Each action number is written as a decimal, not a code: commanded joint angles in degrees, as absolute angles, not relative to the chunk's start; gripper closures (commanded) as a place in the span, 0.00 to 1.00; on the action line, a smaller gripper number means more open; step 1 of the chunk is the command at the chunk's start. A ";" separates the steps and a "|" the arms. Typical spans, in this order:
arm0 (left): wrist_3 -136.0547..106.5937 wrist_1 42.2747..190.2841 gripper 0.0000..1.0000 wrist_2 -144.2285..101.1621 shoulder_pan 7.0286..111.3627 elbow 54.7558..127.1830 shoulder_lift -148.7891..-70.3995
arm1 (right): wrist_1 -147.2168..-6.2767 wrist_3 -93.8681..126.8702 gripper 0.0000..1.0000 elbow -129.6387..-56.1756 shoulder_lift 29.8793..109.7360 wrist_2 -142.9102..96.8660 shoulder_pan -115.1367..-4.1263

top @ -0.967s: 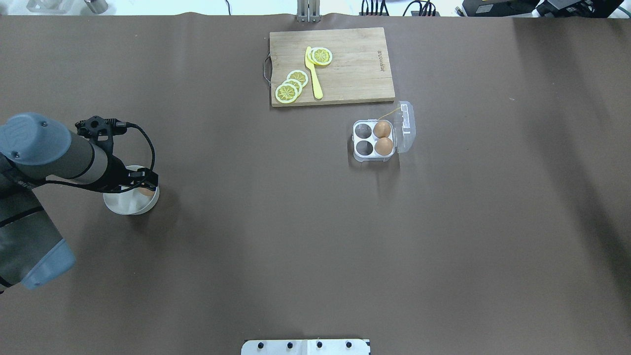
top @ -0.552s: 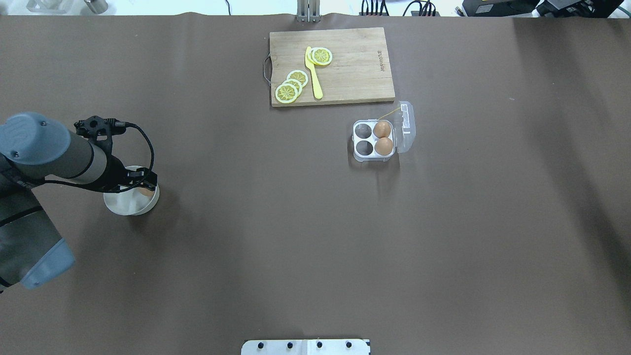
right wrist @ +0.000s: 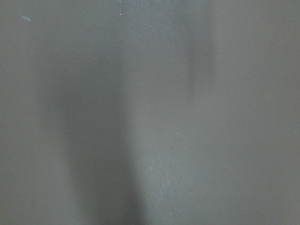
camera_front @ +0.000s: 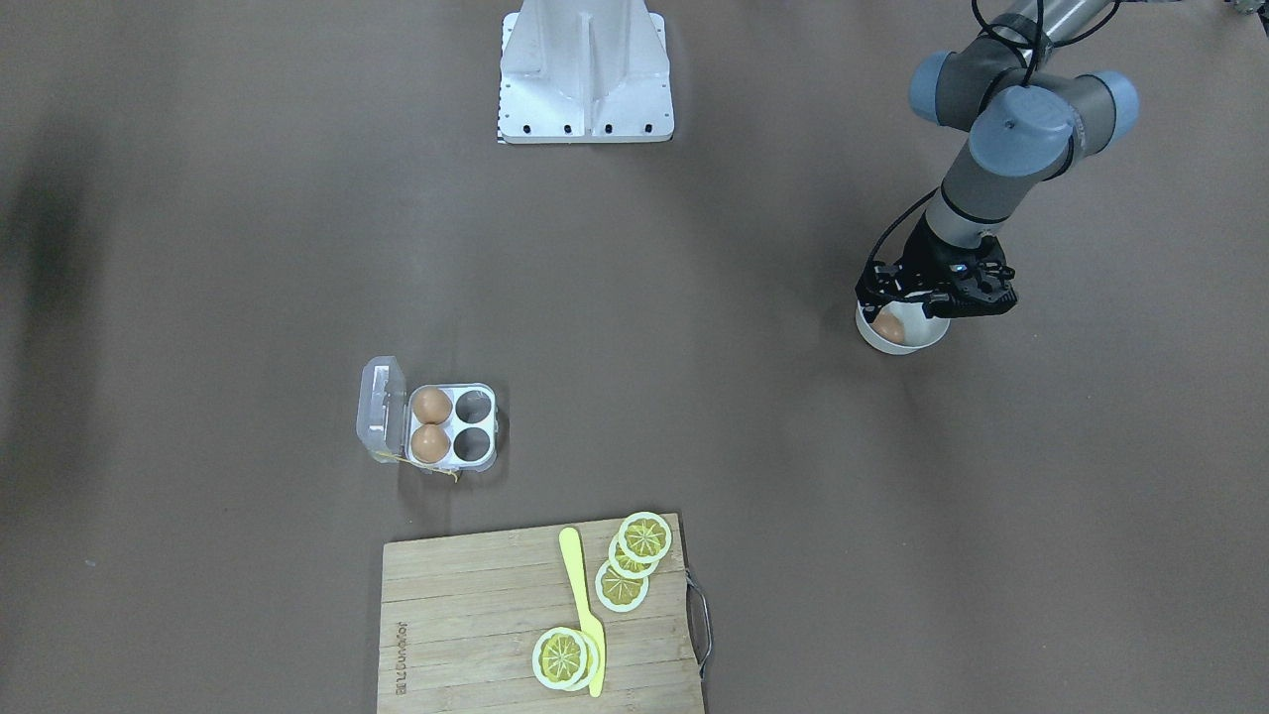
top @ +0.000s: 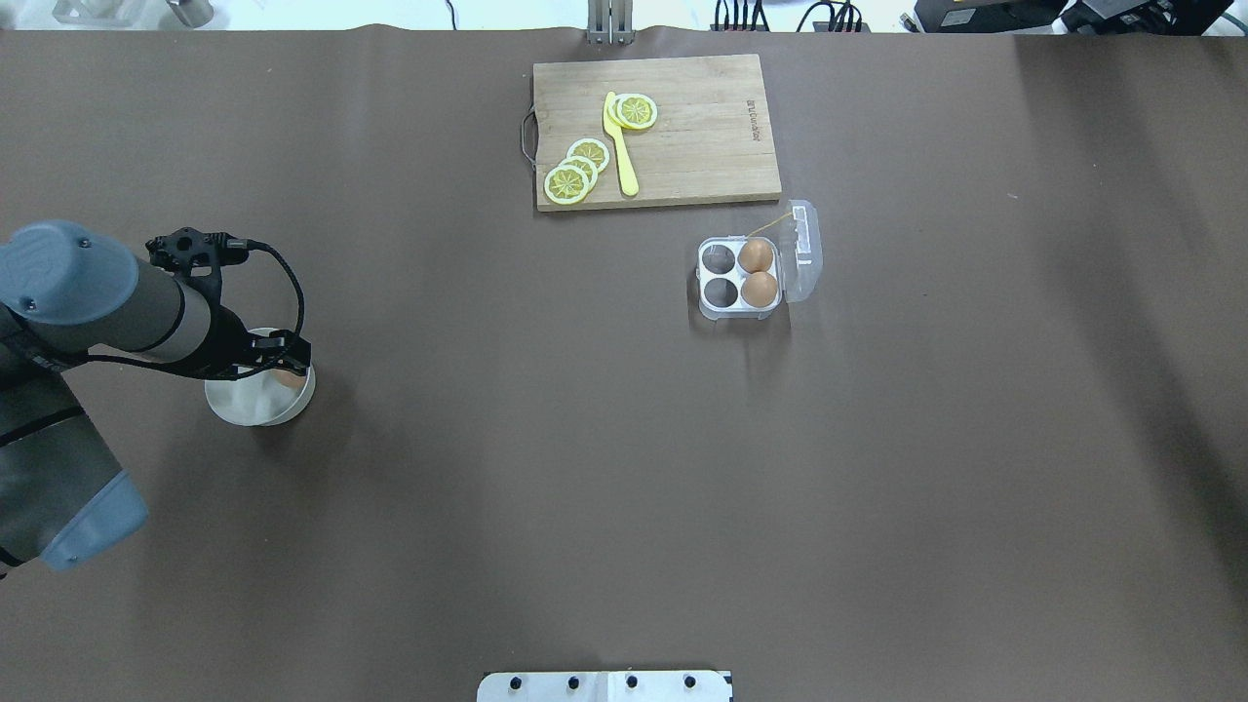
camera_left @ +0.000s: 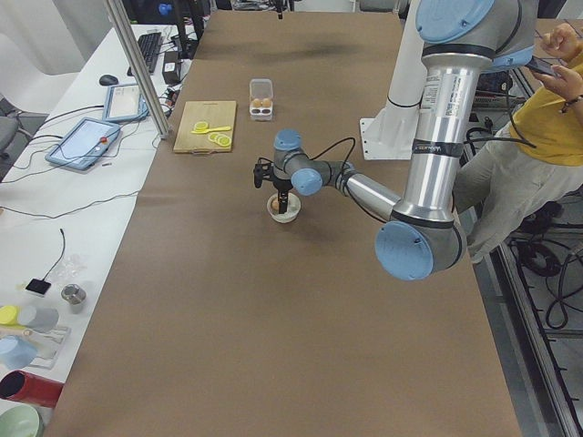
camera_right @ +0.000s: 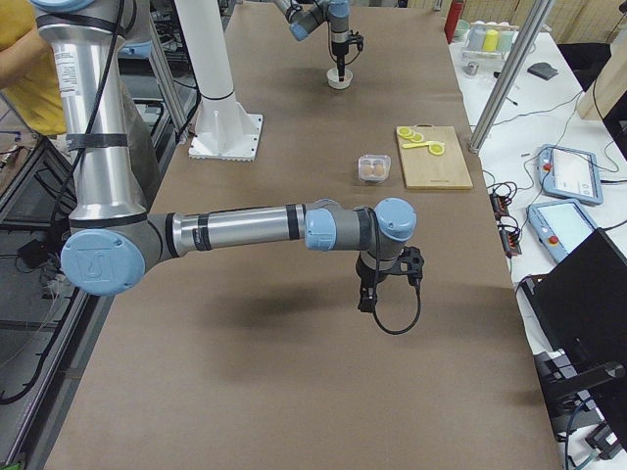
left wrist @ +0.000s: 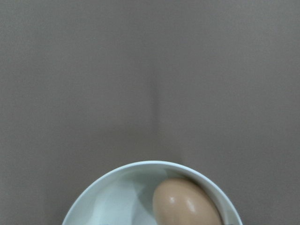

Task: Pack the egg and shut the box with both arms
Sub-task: 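Lower the left gripper into the bowl and close on the egg, then lift the egg with the left gripper and carry it to the egg box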

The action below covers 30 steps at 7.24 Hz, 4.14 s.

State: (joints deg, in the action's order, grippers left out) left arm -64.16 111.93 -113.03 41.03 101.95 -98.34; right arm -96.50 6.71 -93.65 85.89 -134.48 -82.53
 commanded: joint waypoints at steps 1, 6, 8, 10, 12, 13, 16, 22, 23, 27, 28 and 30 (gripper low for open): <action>-64.16 111.97 0.15 -113.03 41.04 101.87 -98.35 | -96.50 6.59 0.00 -93.69 85.96 -134.56 -82.53; -63.99 112.32 0.16 -113.12 40.96 99.06 -99.49 | -96.50 6.33 0.00 -93.60 86.13 -134.56 -82.53; -63.81 112.93 0.26 -113.12 40.96 99.05 -99.67 | -96.50 6.24 0.00 -93.60 86.13 -134.47 -82.53; -63.72 113.55 0.34 -113.20 40.96 99.05 -99.67 | -96.42 6.24 0.00 -93.52 86.13 -134.47 -82.53; -63.72 114.26 0.48 -113.20 40.96 99.05 -99.67 | -96.50 6.24 0.00 -93.52 86.13 -134.47 -82.53; -63.72 114.34 0.53 -113.20 40.96 99.05 -99.58 | -96.42 6.24 0.00 -93.52 86.13 -134.47 -82.53; -63.72 114.69 0.71 -113.47 40.96 99.23 -99.49 | -96.50 6.24 0.00 -93.52 86.13 -134.47 -82.53; -62.23 105.78 0.71 -115.39 45.78 110.45 -97.37 | -96.50 6.68 0.00 -93.87 86.13 -134.56 -82.53; -62.31 102.86 0.71 -115.75 46.23 111.00 -100.34 | -96.50 6.68 0.00 -93.87 86.13 -134.65 -82.53; -62.67 96.77 0.76 -115.49 45.62 105.66 -115.72 | -96.42 6.77 0.00 -94.13 86.13 -134.74 -82.53; -62.58 96.85 0.78 -115.31 45.09 103.99 -119.06 | -96.42 6.68 0.00 -94.13 86.13 -134.65 -82.53; -62.40 97.64 0.79 -115.05 42.03 99.08 -125.74 | -96.42 6.16 0.00 -93.78 85.96 -134.56 -82.53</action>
State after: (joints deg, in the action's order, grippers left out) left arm -62.51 97.14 -115.17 43.78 102.27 -121.23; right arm -96.42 6.46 -94.02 86.05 -134.62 -82.53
